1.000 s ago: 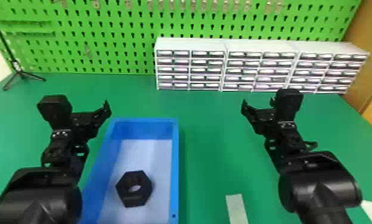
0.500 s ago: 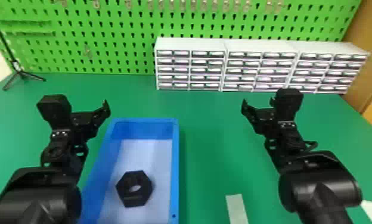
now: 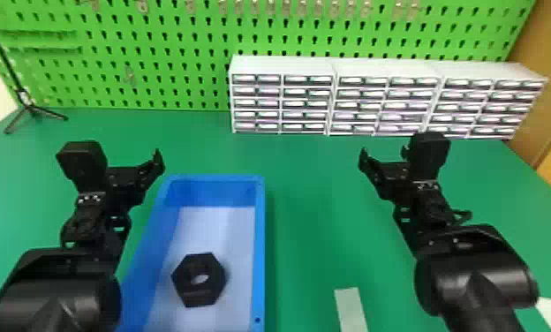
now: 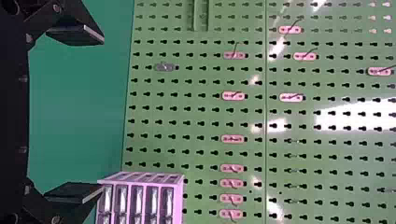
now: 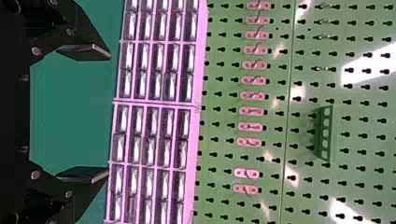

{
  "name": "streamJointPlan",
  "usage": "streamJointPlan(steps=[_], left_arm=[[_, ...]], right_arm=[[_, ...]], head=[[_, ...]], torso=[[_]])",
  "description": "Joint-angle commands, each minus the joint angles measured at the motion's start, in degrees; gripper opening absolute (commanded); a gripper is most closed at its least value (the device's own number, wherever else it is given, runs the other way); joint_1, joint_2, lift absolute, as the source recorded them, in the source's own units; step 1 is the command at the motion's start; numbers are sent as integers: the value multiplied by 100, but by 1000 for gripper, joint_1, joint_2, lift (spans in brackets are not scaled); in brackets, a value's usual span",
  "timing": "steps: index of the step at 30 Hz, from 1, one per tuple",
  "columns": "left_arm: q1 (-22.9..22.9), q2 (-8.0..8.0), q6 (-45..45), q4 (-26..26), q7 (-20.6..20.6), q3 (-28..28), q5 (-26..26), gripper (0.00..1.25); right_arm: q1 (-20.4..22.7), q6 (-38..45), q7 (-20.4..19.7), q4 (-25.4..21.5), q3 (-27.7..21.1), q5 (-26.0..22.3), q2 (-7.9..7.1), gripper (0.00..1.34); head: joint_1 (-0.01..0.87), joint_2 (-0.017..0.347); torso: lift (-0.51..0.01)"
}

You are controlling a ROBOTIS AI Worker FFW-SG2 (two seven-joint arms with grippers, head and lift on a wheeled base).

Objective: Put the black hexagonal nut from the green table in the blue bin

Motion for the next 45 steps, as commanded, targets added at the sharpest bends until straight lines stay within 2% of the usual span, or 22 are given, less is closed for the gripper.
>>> streamJointPlan(steps=[1, 45], left_arm=[[0, 0, 0, 0, 0, -12, -9, 1080], [9, 0, 9, 0, 0, -30, 0, 1080]], right_arm=[[4, 0, -6, 0, -2, -4, -1, 940], [12, 0, 3, 0, -11, -39, 17, 940]], head=[[683, 28], [683, 28]], torso=[[-96], [-96]])
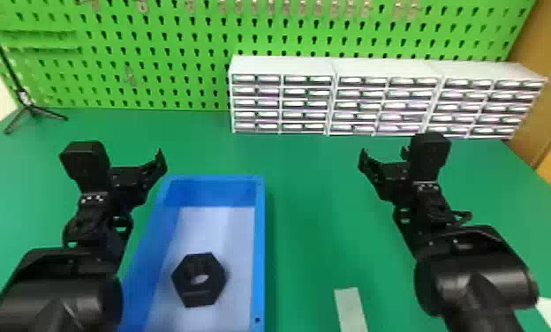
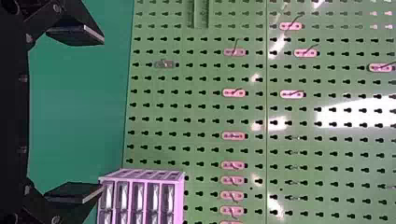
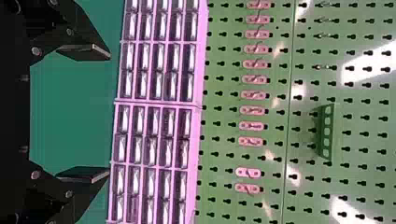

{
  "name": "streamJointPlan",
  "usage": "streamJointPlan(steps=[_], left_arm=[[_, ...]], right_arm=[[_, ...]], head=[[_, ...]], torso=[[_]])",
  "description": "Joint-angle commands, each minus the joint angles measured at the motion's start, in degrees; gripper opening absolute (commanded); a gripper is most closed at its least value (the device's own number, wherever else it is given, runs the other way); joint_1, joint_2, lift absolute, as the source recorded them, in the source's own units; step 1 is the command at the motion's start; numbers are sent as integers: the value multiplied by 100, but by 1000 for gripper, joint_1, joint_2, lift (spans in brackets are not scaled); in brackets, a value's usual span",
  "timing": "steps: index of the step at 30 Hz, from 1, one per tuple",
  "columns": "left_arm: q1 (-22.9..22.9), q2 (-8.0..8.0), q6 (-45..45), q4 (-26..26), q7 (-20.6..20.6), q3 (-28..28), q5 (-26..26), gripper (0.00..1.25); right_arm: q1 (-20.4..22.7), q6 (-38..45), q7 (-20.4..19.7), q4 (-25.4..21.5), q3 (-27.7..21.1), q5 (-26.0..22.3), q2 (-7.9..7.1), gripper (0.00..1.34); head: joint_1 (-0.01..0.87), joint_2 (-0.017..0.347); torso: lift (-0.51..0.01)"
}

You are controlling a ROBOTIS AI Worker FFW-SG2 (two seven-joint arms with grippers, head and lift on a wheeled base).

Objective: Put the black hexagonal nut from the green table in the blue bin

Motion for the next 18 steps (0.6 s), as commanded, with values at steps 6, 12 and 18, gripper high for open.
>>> streamJointPlan(steps=[6, 12, 18], left_arm=[[-1, 0, 0, 0, 0, -18, -2, 1080], [-18, 0, 18, 0, 0, -18, -2, 1080], [-18, 0, 79, 0, 0, -36, -2, 1080]], right_arm=[[11, 0, 3, 0, 0, -11, -8, 940], [11, 9, -5, 0, 0, -11, -8, 940], [11, 27, 3, 0, 0, -20, -17, 940]], head=[[683, 28], [683, 28], [683, 28]], torso=[[-96], [-96], [-96]])
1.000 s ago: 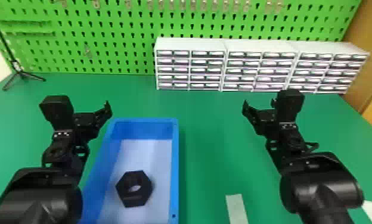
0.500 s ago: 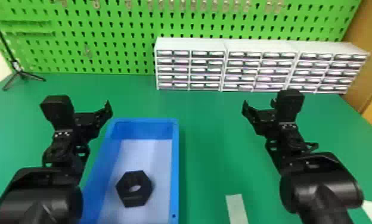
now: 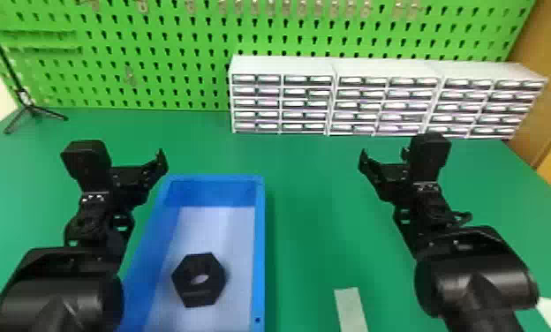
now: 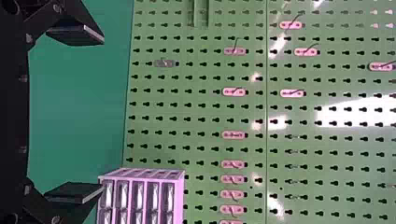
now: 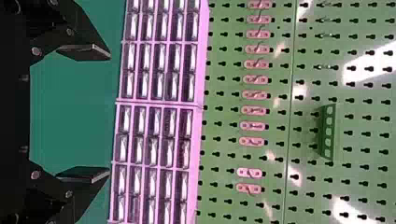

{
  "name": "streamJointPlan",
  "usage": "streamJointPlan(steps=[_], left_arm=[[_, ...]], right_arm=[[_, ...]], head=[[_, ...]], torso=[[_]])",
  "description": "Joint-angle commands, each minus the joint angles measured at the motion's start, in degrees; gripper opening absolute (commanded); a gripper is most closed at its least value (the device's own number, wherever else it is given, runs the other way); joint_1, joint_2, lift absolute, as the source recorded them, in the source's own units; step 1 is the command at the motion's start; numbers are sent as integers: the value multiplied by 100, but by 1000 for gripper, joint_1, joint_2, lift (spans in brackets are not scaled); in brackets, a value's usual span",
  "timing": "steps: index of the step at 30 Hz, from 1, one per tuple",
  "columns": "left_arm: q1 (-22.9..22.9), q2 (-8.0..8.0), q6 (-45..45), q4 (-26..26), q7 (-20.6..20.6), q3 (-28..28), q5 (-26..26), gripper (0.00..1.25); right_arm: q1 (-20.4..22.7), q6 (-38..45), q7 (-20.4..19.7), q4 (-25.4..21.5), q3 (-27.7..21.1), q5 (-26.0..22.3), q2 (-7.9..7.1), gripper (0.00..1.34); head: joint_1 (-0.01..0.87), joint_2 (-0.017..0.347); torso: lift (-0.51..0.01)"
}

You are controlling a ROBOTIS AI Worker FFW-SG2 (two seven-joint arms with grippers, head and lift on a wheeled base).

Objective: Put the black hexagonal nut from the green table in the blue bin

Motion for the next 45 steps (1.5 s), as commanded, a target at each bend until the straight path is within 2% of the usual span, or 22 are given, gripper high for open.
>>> streamJointPlan(steps=[1, 45], left_arm=[[0, 0, 58, 0, 0, 2, 0, 1080], [9, 0, 58, -26, 0, -6, 0, 1080]], right_arm=[[0, 17, 3, 0, -2, -16, -3, 940], [17, 17, 3, 0, -20, -16, 14, 940]], head=[[683, 28], [683, 28]], torso=[[-96], [-96]])
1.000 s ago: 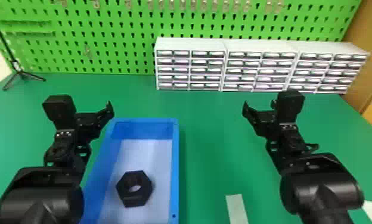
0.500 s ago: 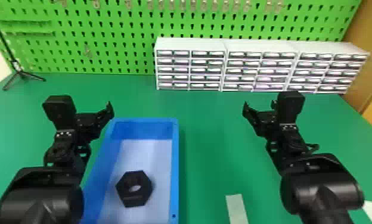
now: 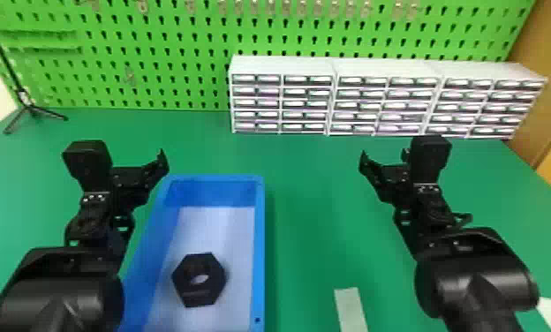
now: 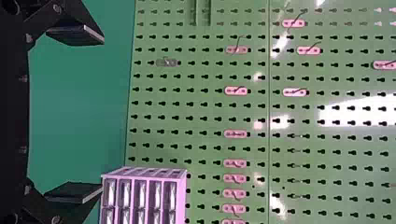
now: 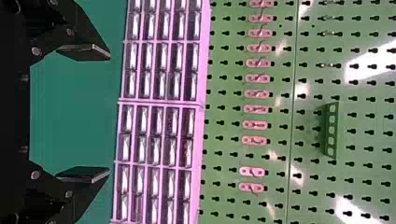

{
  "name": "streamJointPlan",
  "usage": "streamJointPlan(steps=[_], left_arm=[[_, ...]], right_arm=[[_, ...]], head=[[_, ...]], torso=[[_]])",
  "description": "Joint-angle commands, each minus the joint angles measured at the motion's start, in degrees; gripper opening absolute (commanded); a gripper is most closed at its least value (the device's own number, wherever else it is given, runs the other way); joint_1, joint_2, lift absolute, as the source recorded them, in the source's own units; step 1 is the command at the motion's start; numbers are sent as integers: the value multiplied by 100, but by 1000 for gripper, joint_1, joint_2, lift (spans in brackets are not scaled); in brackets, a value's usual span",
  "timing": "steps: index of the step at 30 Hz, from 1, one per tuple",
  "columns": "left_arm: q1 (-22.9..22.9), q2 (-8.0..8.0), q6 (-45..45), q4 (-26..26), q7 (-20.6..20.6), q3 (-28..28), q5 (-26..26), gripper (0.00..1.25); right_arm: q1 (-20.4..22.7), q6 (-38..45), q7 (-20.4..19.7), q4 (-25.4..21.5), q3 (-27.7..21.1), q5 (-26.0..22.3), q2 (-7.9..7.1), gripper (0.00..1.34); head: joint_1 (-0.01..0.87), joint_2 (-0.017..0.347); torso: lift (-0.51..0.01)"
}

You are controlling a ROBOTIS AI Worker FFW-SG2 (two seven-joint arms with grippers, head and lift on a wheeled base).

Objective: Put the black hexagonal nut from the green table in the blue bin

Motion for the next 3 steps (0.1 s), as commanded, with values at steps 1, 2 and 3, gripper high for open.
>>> streamJointPlan(steps=[1, 2, 3], left_arm=[[0, 0, -3, -1, 0, 0, -2, 1080], [0, 0, -3, -1, 0, 0, -2, 1080], [0, 0, 6, -1, 0, 0, -2, 1080]], right_arm=[[-1, 0, -2, 0, 0, 0, 0, 940], [-1, 0, -2, 0, 0, 0, 0, 940], [8, 0, 6, -9, 0, 0, 0, 940]], head=[[683, 28], [683, 28], [683, 28]], torso=[[-96], [-96], [-96]])
